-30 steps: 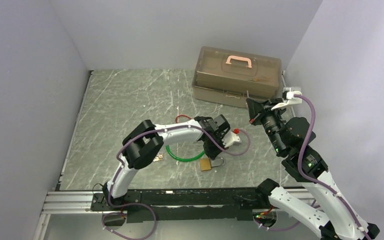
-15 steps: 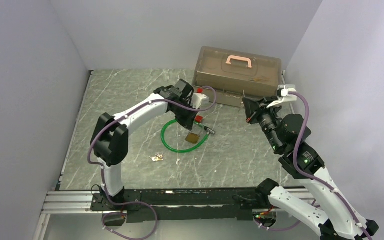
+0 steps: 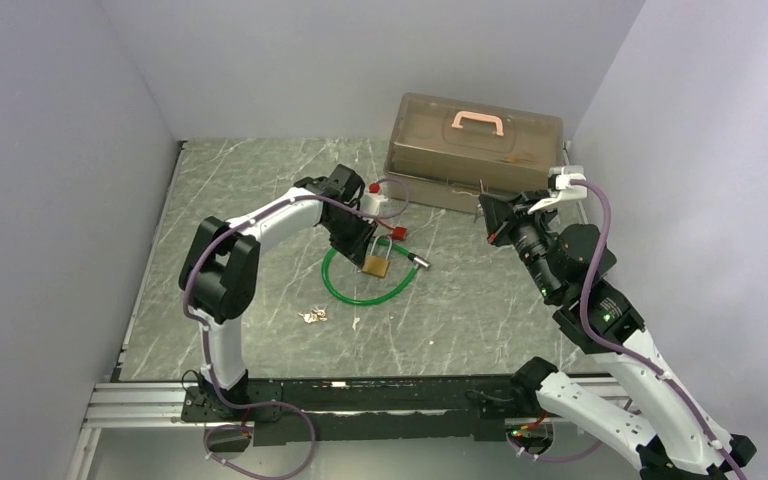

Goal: Unlock with the key

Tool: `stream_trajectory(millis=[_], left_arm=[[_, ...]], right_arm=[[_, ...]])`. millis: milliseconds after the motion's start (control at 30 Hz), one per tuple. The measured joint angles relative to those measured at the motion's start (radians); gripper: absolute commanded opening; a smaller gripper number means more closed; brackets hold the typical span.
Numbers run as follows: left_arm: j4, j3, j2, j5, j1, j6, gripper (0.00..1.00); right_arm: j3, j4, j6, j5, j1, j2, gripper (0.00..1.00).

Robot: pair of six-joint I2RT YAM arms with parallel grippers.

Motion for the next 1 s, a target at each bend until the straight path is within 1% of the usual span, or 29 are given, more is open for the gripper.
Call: stream_trajectory(millis=[67,100,200,267,400,467,533,667,767,800,933,1000], left_arm=[[0.007,-0.008,-0.003,-0.014,0.001,0.039,0.57],[0.018,-0.016,-0.008,-0.02,-0.001,0.064,0.61],[0.072,-0.078,-0.065,-0.033,-0.005,0.179,0.67],[0.112,-0.142,-0.132,-0.047,-0.006,0.282,0.68],[0.155,-0.243,-0.276,-0.086,-0.006,0.566,0.7],[0.183,-0.274,-0.315,-0.101,-0.006,0.72,0.7],[0.211,-0.319,-0.344,-0.108,-0.006,0.916,0.71],[0.232,-0.382,-0.346,-0.119,-0.01,1.247,0.7],[0.26,-0.385,-0.323,-0.118,-0.018,1.477,0.71],[0.267,-0.385,-0.317,-0.117,-0.02,1.51,0.71],[0.322,-0.385,-0.285,-0.092,-0.026,1.748,0.71],[0.333,-0.385,-0.265,-0.075,-0.029,1.831,0.72]], right_arm=[[0.0,0.001,0.0,-0.002,0.0,0.002,0.0],[0.0,0.003,0.0,-0.003,0.0,0.004,0.0],[0.0,0.006,0.0,-0.003,0.0,0.008,0.0],[0.0,0.007,0.0,-0.005,0.0,0.008,0.0],[0.0,0.006,-0.001,-0.005,0.0,0.015,0.0],[0.0,0.007,-0.001,-0.006,0.0,0.017,0.0],[-0.003,0.01,-0.001,-0.006,0.0,0.016,0.0],[-0.013,0.024,0.0,-0.007,0.0,0.016,0.0],[-0.013,0.031,-0.001,-0.012,0.0,0.019,0.0],[-0.013,0.035,-0.002,-0.016,0.0,0.02,0.0],[-0.013,0.043,-0.011,-0.027,0.0,0.027,0.0],[-0.013,0.045,-0.017,-0.03,0.0,0.028,0.0]])
